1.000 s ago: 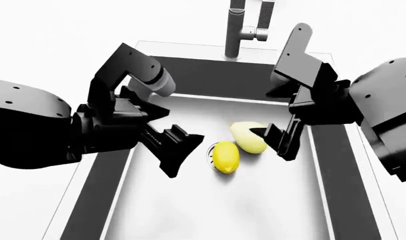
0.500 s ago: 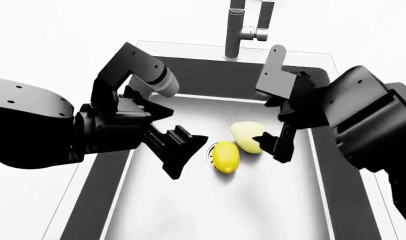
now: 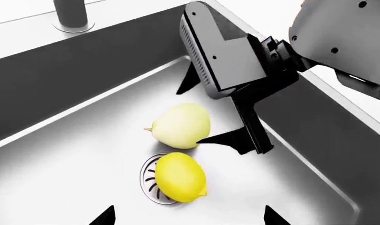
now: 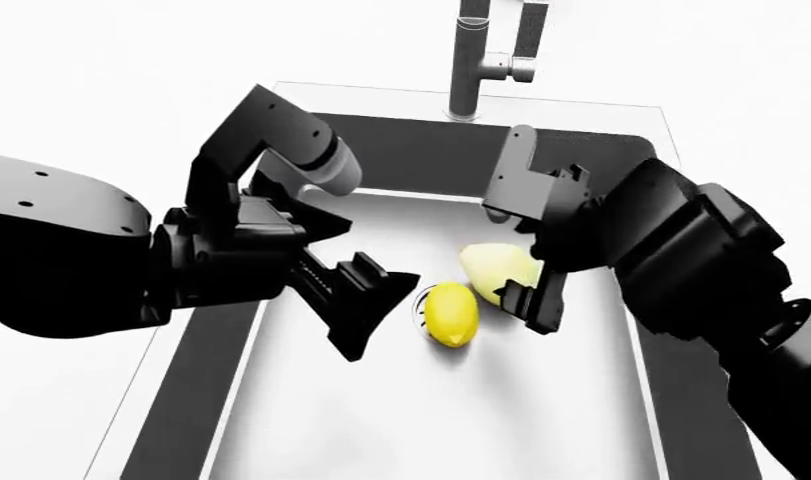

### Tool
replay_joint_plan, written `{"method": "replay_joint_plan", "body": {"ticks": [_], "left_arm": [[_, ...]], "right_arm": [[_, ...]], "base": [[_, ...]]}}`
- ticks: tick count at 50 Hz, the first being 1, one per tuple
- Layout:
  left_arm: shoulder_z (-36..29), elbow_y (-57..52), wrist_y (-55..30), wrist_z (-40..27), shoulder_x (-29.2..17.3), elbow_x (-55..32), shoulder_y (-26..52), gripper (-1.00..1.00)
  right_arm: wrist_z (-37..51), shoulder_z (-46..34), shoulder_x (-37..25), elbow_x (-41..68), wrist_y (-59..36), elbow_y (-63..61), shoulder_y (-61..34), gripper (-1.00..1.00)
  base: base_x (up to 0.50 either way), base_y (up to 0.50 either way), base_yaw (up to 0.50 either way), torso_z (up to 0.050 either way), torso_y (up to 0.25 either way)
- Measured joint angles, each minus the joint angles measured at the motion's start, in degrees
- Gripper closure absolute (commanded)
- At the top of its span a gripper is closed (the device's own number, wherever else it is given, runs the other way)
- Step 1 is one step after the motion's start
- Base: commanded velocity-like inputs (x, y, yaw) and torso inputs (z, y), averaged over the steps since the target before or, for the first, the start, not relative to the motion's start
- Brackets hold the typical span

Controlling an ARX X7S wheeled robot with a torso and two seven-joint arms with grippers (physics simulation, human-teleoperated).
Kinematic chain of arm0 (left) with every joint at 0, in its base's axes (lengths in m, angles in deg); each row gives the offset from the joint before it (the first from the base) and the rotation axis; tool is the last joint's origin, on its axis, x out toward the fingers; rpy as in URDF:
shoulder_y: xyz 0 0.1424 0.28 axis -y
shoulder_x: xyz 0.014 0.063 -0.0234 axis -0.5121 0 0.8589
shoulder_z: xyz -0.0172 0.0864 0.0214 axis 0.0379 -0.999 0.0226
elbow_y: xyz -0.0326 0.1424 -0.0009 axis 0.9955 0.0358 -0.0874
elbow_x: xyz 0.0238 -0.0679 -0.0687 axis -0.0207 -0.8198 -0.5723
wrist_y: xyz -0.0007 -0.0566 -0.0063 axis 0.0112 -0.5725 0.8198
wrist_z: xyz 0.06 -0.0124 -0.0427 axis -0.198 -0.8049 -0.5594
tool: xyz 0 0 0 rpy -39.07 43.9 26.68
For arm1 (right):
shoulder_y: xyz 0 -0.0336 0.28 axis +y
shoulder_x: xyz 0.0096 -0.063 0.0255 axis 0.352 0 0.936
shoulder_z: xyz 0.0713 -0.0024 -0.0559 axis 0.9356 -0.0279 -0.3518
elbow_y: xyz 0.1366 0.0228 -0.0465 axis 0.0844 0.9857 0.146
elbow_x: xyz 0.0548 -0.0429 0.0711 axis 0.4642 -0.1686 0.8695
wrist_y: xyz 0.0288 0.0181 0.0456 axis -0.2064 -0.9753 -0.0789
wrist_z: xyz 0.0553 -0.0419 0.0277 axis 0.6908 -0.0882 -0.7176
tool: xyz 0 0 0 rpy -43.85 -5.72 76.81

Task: Pick up the fruits and vegetables and place them in the sink. Turn on the sink faucet to wash them. Then turn the sink off and put them in the tray.

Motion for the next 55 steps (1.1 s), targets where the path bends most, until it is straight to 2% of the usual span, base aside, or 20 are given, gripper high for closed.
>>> {"method": "replay_joint_plan", "body": {"ticks": [19,20,32,46,55], "left_arm": [[0.1,-0.3,0.1,-0.2,0.0,-0.3,0.1,-1.00],[0.1,-0.4,0.1,-0.2,0.0,-0.4,0.1,-1.00],[-0.1,-0.5,-0.3,-0.4,0.0,-0.7,0.3,-1.00],[-2.5,2.9,-3.8,-1.2,2.9,-1.3,2.5,-1.00],[-4.5,7.3,-6.6,1.7,6.8,0.3,4.4,-1.00]], "right_arm": [[1.5,-1.5,2.5,-0.9,2.5,5.8,2.3,-1.00],[1.7,-1.5,2.6,-0.9,2.6,6.2,2.4,1.00],[3.8,0.3,1.9,-0.1,1.2,4.9,2.3,1.00],[3.8,6.2,-6.7,1.4,-9.3,-14.8,-0.6,1.00],[3.4,12.2,-10.8,2.8,-15.3,-26.1,-3.5,1.00]], "base": [[0.00,0.00,0.00,0.000,0.000],[0.00,0.00,0.00,0.000,0.000],[0.00,0.00,0.00,0.000,0.000],[0.00,0.00,0.00,0.000,0.000],[0.00,0.00,0.00,0.000,0.000]]}}
